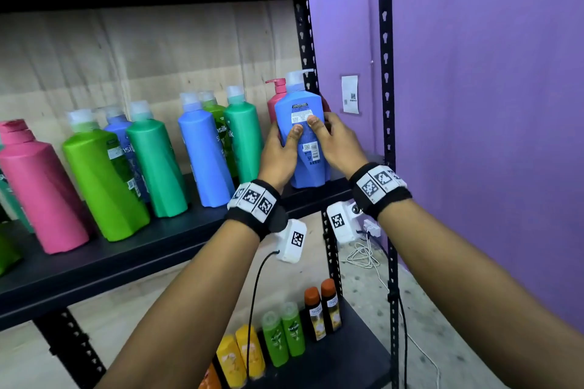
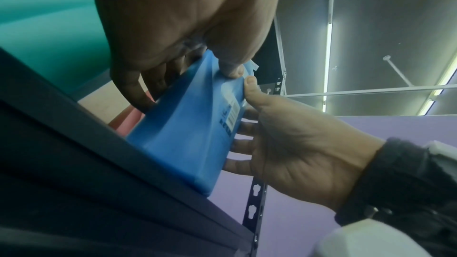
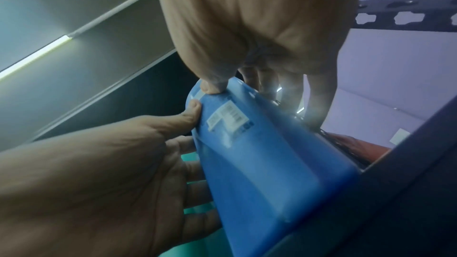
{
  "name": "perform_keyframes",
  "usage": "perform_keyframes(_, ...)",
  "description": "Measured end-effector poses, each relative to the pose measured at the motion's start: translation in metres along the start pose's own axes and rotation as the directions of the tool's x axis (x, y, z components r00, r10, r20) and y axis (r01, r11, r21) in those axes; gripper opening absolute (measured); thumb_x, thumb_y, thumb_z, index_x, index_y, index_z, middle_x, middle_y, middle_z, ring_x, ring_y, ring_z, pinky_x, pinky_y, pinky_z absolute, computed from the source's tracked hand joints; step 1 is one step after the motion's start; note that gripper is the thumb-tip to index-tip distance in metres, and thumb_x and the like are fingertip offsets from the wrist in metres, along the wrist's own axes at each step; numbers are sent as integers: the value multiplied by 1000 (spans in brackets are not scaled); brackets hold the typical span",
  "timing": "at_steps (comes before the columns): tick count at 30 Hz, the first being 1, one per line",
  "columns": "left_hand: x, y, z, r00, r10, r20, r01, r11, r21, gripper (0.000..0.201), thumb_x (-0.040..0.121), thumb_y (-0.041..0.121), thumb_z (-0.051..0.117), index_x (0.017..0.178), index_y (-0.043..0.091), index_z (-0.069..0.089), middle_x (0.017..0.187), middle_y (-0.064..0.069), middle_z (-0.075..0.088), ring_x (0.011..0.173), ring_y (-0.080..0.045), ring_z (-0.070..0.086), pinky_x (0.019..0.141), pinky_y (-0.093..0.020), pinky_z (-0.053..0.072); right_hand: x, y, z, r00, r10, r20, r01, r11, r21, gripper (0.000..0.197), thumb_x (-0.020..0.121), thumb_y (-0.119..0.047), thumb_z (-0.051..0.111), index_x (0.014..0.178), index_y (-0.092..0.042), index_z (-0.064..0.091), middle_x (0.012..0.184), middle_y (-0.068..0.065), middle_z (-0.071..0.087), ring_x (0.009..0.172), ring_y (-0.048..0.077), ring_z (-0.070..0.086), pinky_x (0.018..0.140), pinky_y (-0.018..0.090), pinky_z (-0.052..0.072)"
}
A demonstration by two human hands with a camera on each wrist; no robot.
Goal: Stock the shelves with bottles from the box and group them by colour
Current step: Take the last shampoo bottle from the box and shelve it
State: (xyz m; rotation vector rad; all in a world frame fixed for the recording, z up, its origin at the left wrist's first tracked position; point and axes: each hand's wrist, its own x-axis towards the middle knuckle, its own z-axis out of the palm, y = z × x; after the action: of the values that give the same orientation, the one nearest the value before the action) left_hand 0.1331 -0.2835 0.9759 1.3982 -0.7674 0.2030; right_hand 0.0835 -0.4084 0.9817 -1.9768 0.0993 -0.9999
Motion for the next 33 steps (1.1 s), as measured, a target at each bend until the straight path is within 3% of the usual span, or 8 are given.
perform_keyframes(5,22,-6,5,999,-50,-13,51,996,74,37,104,25,56,135,7,52,126,-12,68,114,-28,67,101,-49,53,20,4,1,999,9,51,-6,998,-67,52,102,-54,44,132,-13,55,122,7,68,109,23,65,92,37,52)
perform_keyframes(13,49,-15,10,984,-176,-28,178,978,112,42,103,26,57,141,9,47,131,-16,65,117,-33,65,102,-50,52,42,5,5,986,64,154,-49,994,-100,50,106,-47,39,130,-6,53,125,13,65,109,28,65,93,45,54)
perform_keyframes(18,56,-17,8,977,-212,-27,213,958,190,47,104,32,54,145,13,43,135,-14,63,118,-33,64,102,-48,52,50,1,6,974,118,192,-96,988,-119,48,107,-46,37,134,-7,49,127,12,63,104,26,63,77,39,54)
perform_keyframes(21,55,-17,8,980,-190,-53,197,950,240,48,104,34,53,146,14,42,134,-13,64,116,-32,65,100,-45,53,48,1,10,975,137,175,-119,987,-113,50,107,-45,36,134,-5,49,129,15,62,111,30,63,89,49,54)
perform_keyframes(23,53,-18,8,983,-169,-70,181,945,272,48,105,35,51,147,15,42,133,-12,65,115,-32,65,99,-43,53,46,2,12,978,135,160,-117,986,-120,49,107,-44,37,134,-5,50,128,16,62,111,31,63,90,49,54)
perform_keyframes(28,42,-18,9,988,-122,-96,147,935,323,42,106,32,50,143,13,47,132,-12,65,116,-33,64,100,-42,51,39,15,12,989,72,130,-41,973,-227,42,104,-34,50,139,-10,48,131,12,64,115,29,63,87,31,49)
perform_keyframes(33,25,-16,2,989,-132,-70,150,852,502,39,102,21,53,140,15,53,135,-9,65,121,-31,62,101,-35,49,18,22,5,980,1,200,63,947,-314,48,99,-21,60,142,-6,43,137,15,58,123,31,58,102,44,49)
